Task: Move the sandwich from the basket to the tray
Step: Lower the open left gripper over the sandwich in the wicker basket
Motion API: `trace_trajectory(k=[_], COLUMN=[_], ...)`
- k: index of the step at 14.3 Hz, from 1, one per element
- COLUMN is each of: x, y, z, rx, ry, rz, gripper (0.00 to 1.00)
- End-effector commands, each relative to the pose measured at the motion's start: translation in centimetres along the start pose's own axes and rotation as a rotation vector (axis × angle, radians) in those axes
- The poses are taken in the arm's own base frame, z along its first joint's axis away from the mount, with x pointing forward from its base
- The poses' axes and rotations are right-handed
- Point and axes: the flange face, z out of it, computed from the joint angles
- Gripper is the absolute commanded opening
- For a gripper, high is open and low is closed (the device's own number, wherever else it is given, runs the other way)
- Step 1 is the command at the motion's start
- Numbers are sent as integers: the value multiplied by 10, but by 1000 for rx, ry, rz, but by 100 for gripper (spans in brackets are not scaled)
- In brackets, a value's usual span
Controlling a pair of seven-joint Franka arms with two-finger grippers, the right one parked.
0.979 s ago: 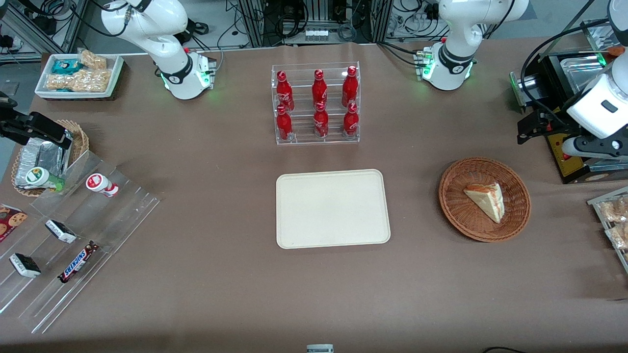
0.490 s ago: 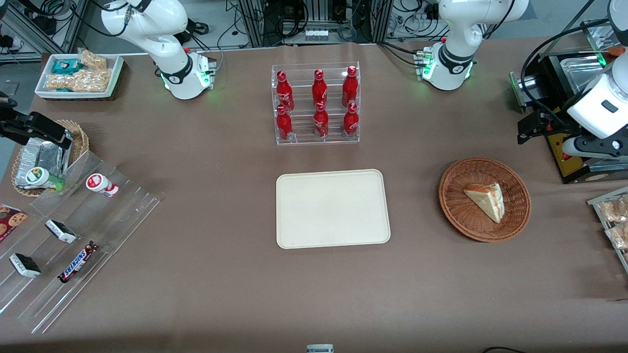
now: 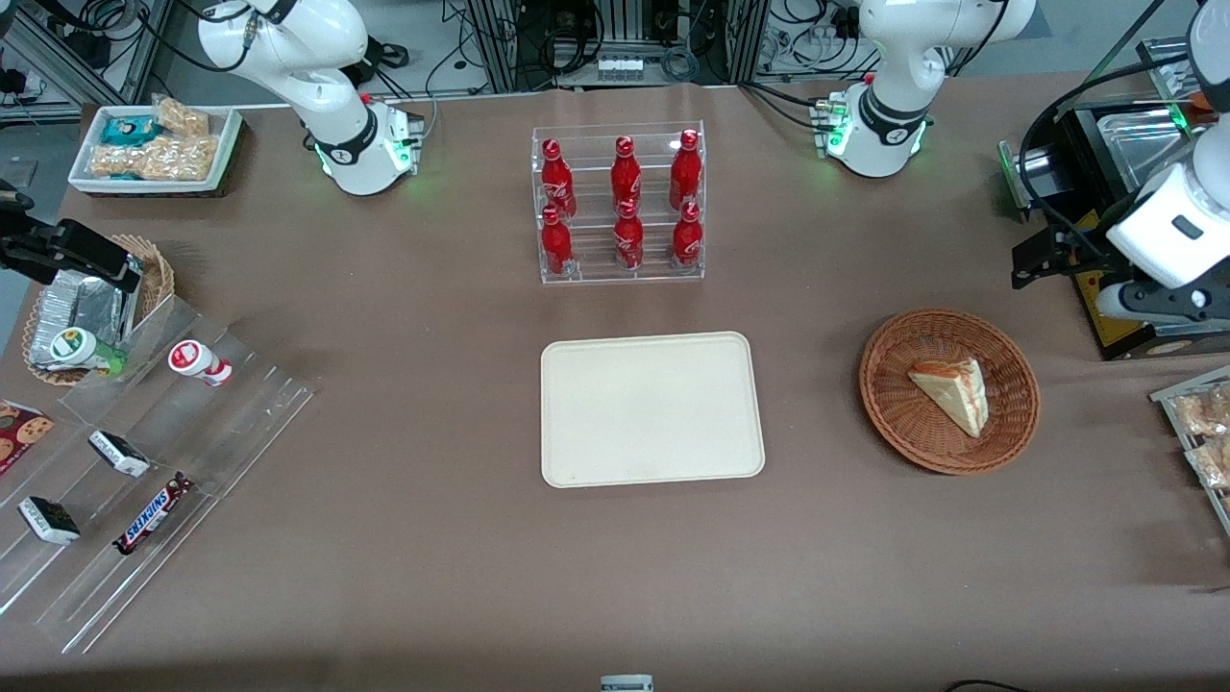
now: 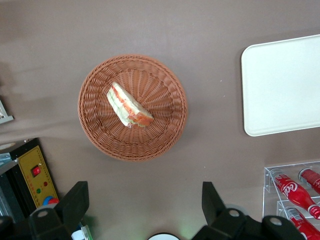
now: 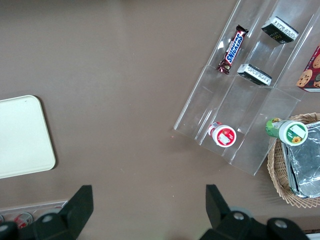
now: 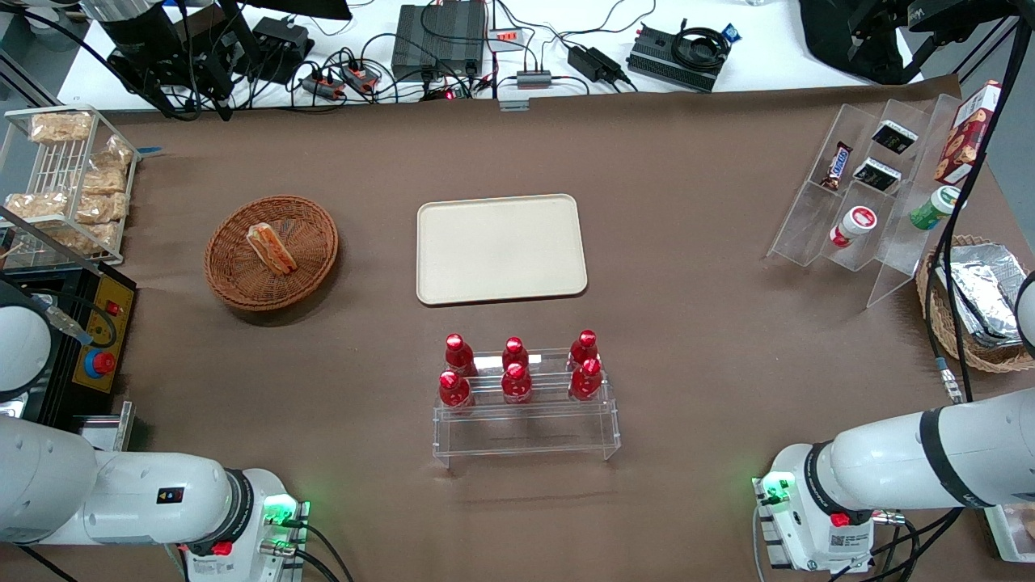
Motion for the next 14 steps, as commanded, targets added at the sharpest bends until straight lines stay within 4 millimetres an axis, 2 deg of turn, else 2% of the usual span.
trace_trajectory(k=[1,6,9,12,14], x=[4,31,34,37,36], y=[-18,-29,-29,-32,-32], z=[24,86,135,169,196], rx=[-6,-7,-1,21,24], ry=[-65,-107,-83,-48,-9], rz=[-38,-87,-165,-273,-421], gripper=[100,100,100,100,100])
